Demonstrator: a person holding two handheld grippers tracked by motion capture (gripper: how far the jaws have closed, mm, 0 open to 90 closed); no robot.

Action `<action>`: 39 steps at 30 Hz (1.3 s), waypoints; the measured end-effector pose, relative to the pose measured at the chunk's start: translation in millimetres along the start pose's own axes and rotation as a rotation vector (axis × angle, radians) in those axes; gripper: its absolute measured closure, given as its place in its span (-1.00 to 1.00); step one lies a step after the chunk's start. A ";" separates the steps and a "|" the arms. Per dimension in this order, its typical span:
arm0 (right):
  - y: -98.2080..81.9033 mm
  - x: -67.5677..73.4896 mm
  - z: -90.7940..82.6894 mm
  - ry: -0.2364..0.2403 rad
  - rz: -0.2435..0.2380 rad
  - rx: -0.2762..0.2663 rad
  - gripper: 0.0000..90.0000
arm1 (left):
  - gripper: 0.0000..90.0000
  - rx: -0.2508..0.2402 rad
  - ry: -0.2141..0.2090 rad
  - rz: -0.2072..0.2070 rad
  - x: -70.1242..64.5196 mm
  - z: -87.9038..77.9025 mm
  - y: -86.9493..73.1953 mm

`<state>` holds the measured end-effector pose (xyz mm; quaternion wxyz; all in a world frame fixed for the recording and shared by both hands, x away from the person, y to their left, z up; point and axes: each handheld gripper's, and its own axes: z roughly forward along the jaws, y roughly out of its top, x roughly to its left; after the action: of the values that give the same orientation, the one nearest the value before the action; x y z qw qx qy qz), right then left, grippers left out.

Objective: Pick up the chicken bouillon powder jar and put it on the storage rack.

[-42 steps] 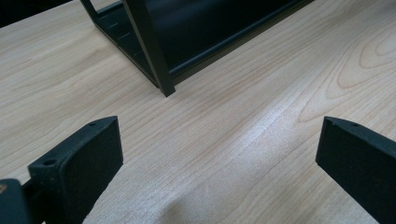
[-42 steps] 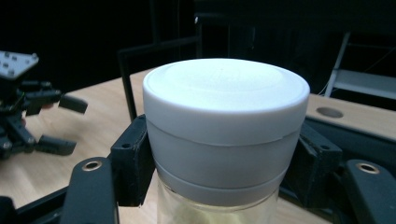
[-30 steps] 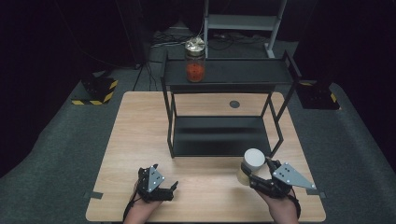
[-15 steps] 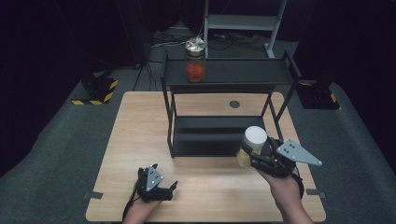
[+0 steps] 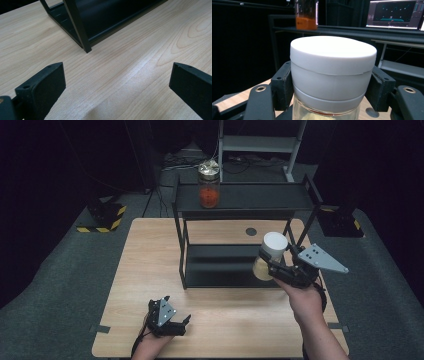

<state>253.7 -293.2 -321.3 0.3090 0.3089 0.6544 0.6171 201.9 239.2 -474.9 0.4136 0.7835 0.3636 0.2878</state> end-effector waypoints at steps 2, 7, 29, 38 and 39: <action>5.6 -1.8 2.3 -0.005 -0.003 -0.004 -0.26 | -0.98 0.000 -0.001 0.001 0.1 0.1 0.0; 21.5 -2.3 9.1 -0.036 -0.027 -0.005 -0.26 | -0.98 0.002 -0.002 0.008 0.0 0.0 0.4; 77.8 -4.2 33.4 -0.114 -0.071 -0.051 -0.26 | -0.98 -0.005 -0.008 -0.002 1.8 -0.5 -1.0; 95.7 -4.9 43.9 -0.142 -0.066 -0.077 -0.26 | -0.98 -0.005 -0.009 0.007 1.0 -0.6 -1.0; 95.7 -4.9 43.9 -0.142 -0.066 -0.077 -0.26 | -0.98 -0.005 -0.009 0.007 1.0 -0.6 -1.0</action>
<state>293.3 -265.4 -227.6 0.3861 0.3180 0.6166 0.6079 201.7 240.7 -475.3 0.4164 0.7850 0.3582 0.2867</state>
